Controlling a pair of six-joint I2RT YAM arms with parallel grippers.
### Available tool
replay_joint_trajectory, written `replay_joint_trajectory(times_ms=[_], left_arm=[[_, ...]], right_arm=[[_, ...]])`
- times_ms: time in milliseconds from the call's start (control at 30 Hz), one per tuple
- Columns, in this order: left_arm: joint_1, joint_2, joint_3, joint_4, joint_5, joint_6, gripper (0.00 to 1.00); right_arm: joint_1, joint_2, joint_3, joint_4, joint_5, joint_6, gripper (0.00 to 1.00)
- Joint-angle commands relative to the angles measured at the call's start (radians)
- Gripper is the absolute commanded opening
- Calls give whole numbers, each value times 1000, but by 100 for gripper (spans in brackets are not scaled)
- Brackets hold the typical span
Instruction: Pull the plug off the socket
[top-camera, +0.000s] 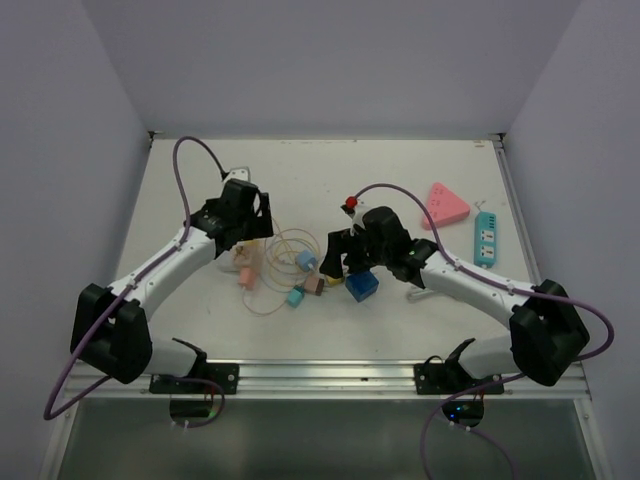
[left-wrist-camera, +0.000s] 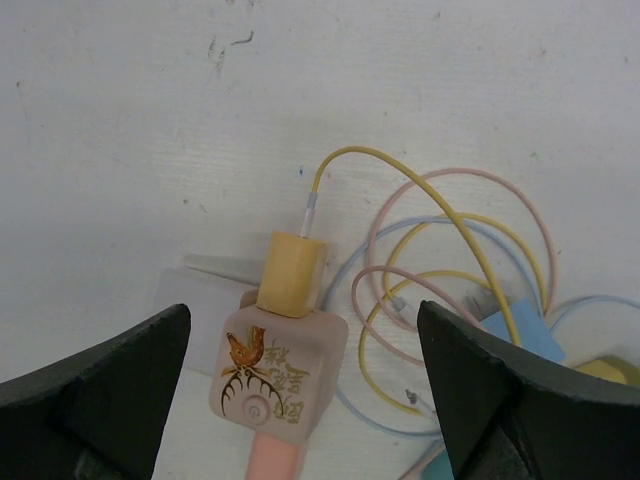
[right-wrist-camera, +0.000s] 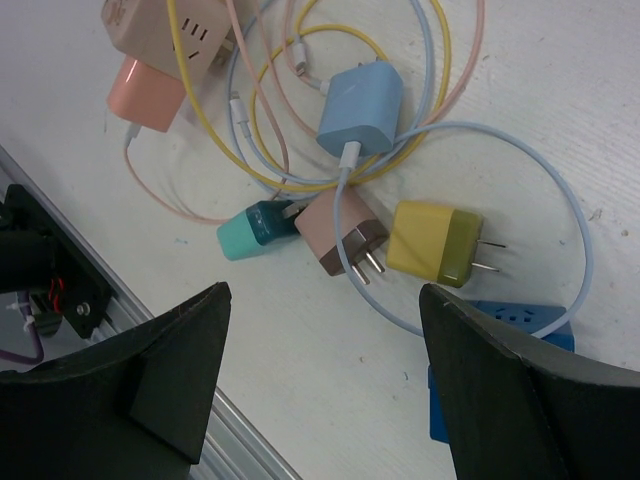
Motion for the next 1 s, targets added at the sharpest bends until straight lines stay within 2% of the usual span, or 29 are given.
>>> replay_joint_trajectory(times_ms=[0, 267, 467, 767, 967], left_arm=[[16, 37, 37, -60, 93, 164, 98], [62, 106, 51, -124, 145, 209, 97], [78, 140, 47, -112, 190, 212, 94], [79, 169, 48, -120, 230, 197, 82], [79, 171, 50, -135, 250, 186, 65]], right_arm=[[1, -35, -15, 21, 5, -2, 80], [4, -50, -29, 10, 8, -5, 80], [2, -49, -35, 8, 5, -5, 80], [4, -54, -38, 8, 6, -5, 80], [2, -52, -39, 10, 5, -4, 80]])
